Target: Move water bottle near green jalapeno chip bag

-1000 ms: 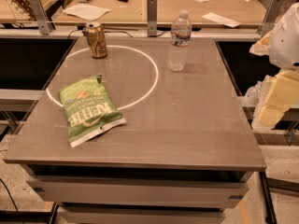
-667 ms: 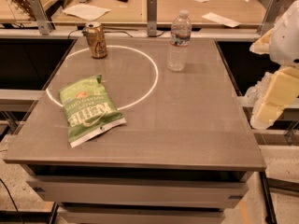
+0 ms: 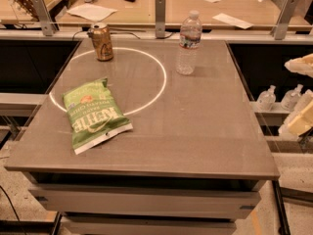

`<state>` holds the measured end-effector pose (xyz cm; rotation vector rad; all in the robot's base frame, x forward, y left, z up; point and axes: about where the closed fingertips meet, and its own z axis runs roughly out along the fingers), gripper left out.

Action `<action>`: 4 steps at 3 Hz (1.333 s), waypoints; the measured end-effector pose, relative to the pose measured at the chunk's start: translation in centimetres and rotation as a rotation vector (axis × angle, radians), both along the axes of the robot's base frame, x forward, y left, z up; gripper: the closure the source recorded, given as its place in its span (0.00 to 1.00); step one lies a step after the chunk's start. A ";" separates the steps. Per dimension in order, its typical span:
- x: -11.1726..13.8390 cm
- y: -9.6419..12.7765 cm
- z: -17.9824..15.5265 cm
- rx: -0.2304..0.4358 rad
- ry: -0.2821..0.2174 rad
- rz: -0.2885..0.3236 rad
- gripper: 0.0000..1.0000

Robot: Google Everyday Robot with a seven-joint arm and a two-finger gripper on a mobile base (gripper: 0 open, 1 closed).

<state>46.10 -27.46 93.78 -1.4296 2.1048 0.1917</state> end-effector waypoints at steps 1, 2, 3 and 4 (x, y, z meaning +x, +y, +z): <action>0.5 -1.2 -1.4 0.228 -0.038 0.011 0.00; 0.9 0.0 -1.0 0.493 -0.065 0.048 0.00; 1.4 1.4 0.8 0.707 -0.091 0.090 0.00; 1.5 1.9 1.3 0.736 -0.092 0.099 0.00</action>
Offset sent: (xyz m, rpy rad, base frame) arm 0.0090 0.0132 0.0355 0.9627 -0.1208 0.1117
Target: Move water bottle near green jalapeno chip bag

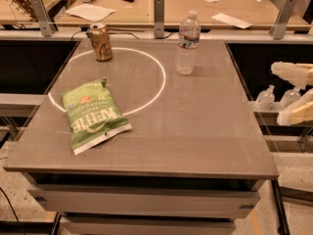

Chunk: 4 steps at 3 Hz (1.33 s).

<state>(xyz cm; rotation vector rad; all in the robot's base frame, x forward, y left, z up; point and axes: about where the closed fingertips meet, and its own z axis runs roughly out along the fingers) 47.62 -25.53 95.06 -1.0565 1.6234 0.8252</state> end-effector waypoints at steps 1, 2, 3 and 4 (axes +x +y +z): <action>0.0 0.0 -0.1 -0.004 0.001 -0.001 0.00; 1.8 0.4 -0.8 0.002 -0.002 -0.023 0.00; 4.7 0.5 -1.7 -0.014 -0.004 -0.034 0.00; 7.9 0.6 -2.4 -0.013 -0.010 -0.046 0.00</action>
Offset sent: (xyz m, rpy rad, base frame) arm 0.0443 0.0055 -0.0189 0.0102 -0.0064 -0.0672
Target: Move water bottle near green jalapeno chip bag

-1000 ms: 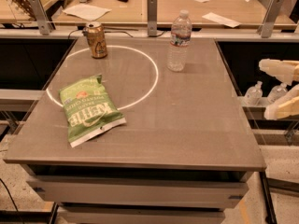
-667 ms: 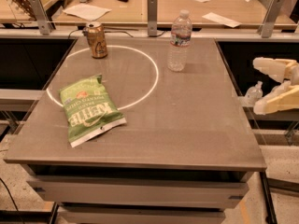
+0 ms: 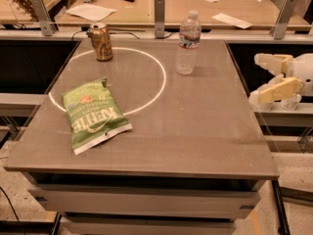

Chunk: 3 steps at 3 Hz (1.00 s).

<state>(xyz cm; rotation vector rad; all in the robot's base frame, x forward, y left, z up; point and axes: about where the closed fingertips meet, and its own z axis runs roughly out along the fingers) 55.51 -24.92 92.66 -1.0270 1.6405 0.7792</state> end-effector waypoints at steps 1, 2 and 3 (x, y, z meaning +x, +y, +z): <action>2.0 0.5 0.4 0.010 -0.032 -0.056 0.00; 4.2 1.2 0.5 -0.005 -0.038 -0.189 0.00; 6.8 2.2 0.7 0.010 -0.081 -0.234 0.00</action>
Offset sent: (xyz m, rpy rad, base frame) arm 0.0761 0.0021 0.0081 -0.0245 -0.0553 -0.4356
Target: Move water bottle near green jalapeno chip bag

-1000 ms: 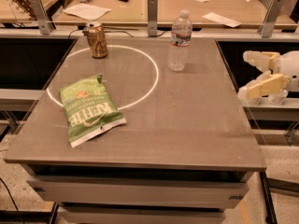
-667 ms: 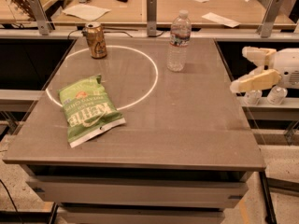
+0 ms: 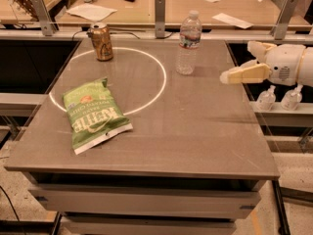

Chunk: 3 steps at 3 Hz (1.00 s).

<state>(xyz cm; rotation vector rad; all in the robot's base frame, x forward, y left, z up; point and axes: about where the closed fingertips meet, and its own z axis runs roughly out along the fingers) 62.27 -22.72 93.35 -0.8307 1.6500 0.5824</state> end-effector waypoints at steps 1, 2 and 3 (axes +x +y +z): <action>2.1 0.7 -0.3 0.044 -0.031 0.018 0.00; 4.2 0.5 -1.1 0.074 -0.048 0.057 0.00; 6.2 0.5 -1.7 0.093 -0.048 0.065 0.00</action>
Offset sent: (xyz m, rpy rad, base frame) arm 0.0705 -0.0083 -0.0161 0.1149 -0.0836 0.1111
